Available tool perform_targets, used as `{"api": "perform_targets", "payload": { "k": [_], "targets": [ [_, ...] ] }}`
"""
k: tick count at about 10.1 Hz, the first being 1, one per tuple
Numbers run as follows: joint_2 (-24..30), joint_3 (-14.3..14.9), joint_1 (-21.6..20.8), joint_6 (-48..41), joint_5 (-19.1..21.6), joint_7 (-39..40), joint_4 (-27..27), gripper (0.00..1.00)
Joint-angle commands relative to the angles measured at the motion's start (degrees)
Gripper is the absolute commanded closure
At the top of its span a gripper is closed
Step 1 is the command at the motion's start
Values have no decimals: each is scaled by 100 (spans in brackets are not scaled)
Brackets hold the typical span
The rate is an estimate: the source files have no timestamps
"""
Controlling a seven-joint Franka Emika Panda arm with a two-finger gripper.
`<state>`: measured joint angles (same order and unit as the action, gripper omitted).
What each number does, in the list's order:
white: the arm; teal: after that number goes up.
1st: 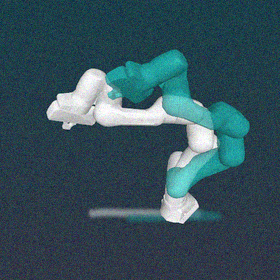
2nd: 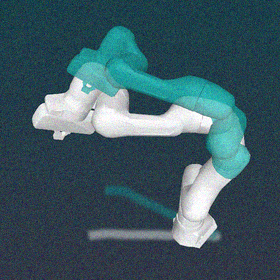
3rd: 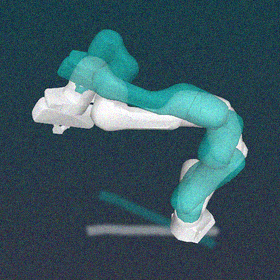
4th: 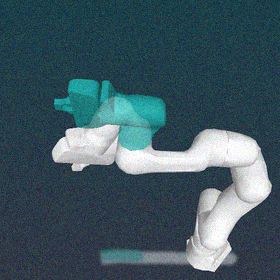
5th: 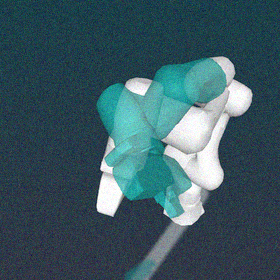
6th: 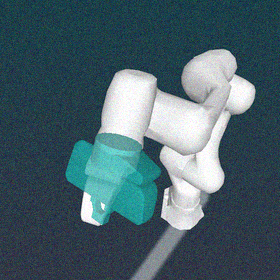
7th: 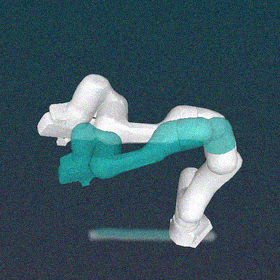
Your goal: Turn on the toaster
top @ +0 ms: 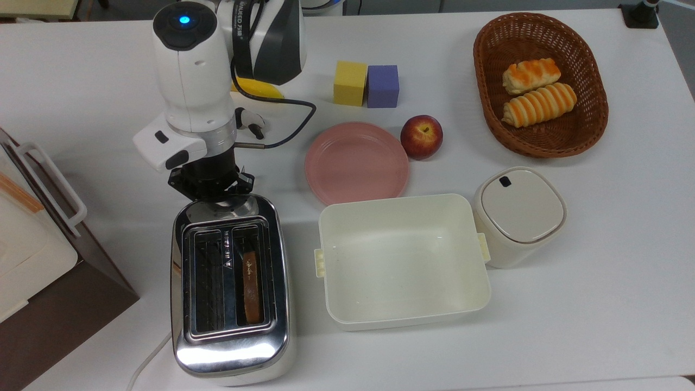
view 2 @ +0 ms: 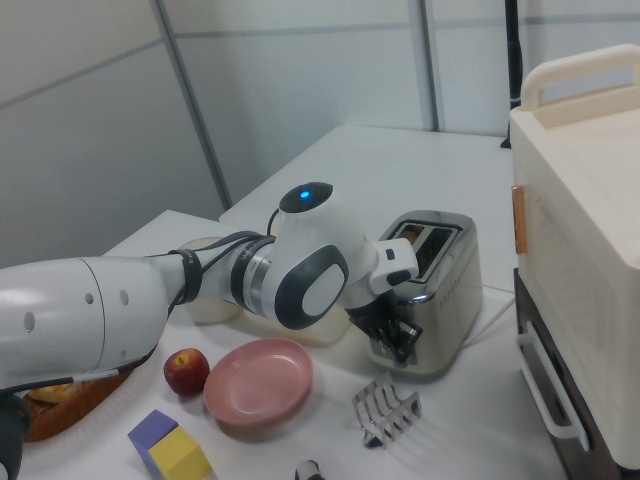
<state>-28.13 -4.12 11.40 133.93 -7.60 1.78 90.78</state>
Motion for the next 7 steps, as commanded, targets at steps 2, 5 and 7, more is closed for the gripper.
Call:
{"api": "perform_targets", "payload": {
  "k": [2,5,7],
  "targets": [
    [-290,-1,82,371,-198,24,132,100],
    [68,-1,56,-74,-180,-125,106,0],
    [735,-53,20,-1031,-154,-143,88,0]
  ]
}}
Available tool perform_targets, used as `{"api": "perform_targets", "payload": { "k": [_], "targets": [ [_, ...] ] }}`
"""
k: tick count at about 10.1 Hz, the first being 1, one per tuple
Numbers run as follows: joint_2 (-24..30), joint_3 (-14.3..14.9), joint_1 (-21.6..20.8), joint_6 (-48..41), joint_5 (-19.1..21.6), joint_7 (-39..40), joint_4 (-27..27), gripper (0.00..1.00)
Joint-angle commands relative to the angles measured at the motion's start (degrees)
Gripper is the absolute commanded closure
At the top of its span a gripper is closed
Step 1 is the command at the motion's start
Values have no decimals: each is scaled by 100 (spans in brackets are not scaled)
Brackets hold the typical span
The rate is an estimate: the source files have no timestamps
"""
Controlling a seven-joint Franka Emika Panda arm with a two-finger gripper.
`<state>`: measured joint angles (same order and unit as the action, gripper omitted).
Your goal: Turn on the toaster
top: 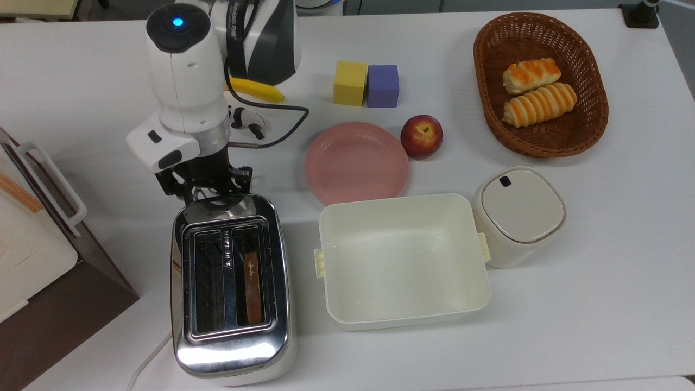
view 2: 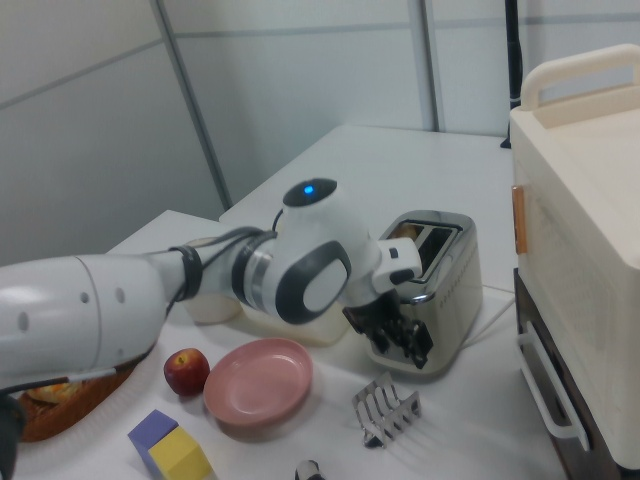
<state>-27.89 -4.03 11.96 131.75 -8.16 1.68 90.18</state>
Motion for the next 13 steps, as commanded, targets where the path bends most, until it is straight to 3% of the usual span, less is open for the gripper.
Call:
{"api": "perform_targets", "payload": {
  "k": [1,4,8,10,13],
  "targets": [
    [976,-149,-35,-1235,-98,-132,123,0],
    [1950,-317,-44,-2062,-28,-237,-34,0],
    [3147,-352,-150,-3836,910,-405,-351,0],
    [3272,-309,-158,-4279,1289,-431,-379,0],
    [3202,-159,-141,-4140,1317,-378,-273,0]
  ]
}}
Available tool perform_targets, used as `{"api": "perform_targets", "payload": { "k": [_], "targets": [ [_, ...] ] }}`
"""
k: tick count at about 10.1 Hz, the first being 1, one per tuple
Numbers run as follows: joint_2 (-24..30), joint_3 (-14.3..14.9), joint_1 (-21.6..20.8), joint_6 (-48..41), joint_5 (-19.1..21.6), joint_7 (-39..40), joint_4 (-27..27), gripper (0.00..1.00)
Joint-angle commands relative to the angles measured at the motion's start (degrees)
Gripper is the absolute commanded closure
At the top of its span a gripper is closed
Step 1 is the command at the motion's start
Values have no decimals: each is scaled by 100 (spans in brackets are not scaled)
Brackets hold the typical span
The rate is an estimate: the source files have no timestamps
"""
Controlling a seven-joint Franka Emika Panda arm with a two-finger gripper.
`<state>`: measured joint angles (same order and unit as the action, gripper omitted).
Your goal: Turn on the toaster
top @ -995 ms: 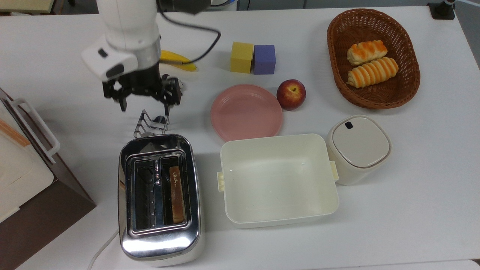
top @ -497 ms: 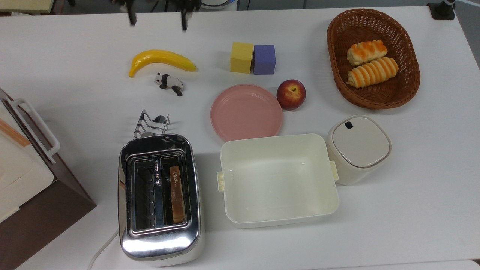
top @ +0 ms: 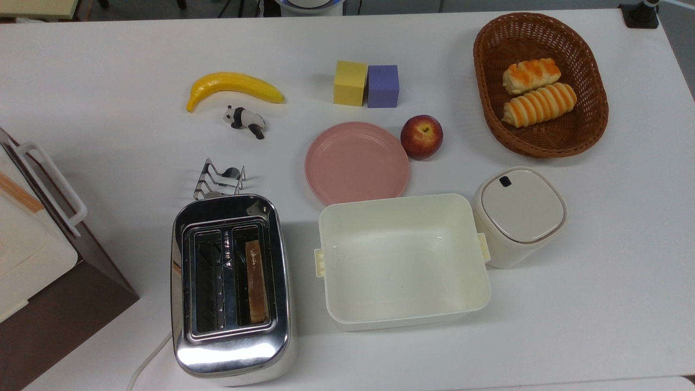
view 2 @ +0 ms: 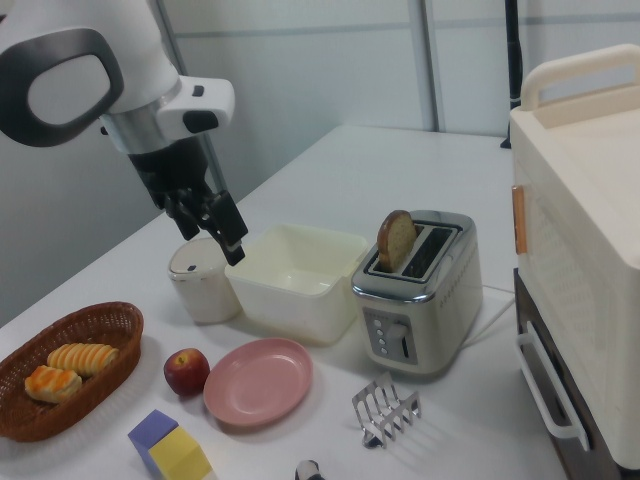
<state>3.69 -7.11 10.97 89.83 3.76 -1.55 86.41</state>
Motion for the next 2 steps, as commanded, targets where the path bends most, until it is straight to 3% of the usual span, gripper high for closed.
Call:
{"api": "perform_targets", "payload": {
  "k": [1,2],
  "targets": [
    [44,210,-42,0,134,-56,113,0],
    [36,210,-42,0,134,-47,122,0]
  ]
}}
